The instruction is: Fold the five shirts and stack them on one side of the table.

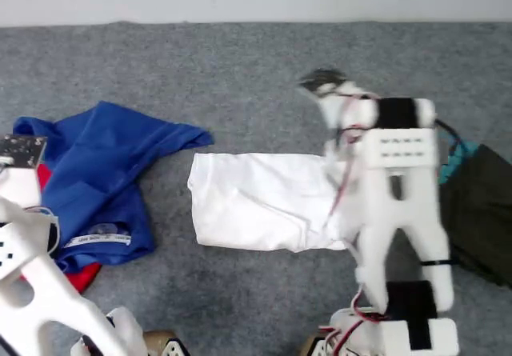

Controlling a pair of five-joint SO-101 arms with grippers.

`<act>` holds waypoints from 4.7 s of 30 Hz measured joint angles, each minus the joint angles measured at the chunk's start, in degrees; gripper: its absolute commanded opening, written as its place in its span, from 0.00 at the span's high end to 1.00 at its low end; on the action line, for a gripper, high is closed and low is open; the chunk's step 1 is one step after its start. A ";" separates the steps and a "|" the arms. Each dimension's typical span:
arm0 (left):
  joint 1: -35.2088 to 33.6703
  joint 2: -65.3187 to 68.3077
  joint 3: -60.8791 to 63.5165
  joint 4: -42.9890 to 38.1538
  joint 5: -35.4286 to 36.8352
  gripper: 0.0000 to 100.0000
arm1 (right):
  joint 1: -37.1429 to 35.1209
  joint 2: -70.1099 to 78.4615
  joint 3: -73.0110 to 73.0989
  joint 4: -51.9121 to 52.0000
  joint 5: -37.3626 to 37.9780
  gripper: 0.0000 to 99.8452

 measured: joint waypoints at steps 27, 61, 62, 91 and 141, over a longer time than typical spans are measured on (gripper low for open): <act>0.00 0.00 -6.86 0.44 0.00 0.98 | -32.26 24.09 -19.69 -4.48 -10.90 0.94; 0.00 0.00 -0.79 -1.93 0.00 0.98 | -33.49 35.16 -18.02 2.20 -7.74 0.99; 0.00 0.00 -0.79 -1.93 0.00 0.98 | -36.04 35.69 -18.02 1.58 -8.09 0.99; 0.00 0.00 -0.79 -1.93 0.00 0.98 | -7.38 47.47 -30.33 -4.57 -0.62 0.99; 0.00 0.00 -0.79 -1.93 0.00 0.98 | -35.25 45.80 -38.95 2.90 -10.37 0.99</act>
